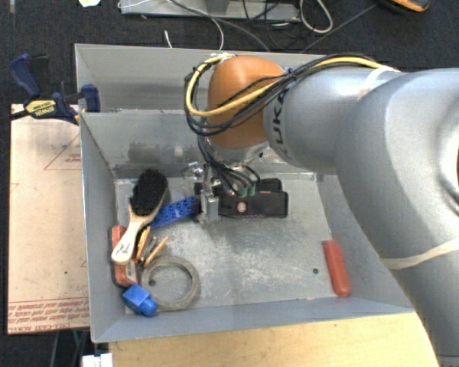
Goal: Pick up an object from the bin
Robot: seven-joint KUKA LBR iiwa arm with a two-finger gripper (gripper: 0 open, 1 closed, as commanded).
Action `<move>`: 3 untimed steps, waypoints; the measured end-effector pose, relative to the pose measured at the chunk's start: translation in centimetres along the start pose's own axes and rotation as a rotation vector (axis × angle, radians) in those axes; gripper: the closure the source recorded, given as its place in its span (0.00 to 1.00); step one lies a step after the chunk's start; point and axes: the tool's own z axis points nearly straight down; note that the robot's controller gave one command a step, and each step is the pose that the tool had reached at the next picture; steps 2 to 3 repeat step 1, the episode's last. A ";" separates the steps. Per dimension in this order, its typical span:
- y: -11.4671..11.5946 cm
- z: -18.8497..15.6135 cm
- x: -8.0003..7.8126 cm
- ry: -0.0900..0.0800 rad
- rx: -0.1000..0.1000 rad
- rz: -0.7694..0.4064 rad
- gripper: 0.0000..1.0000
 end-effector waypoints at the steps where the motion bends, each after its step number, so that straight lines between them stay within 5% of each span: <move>1: 0.0 0.0 0.0 0.000 0.000 0.000 1.00; 3: 0.0 0.0 0.0 0.000 0.000 0.000 1.00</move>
Offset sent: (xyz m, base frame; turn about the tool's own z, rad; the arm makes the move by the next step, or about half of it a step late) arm 0.0000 0.0000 0.0000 0.0000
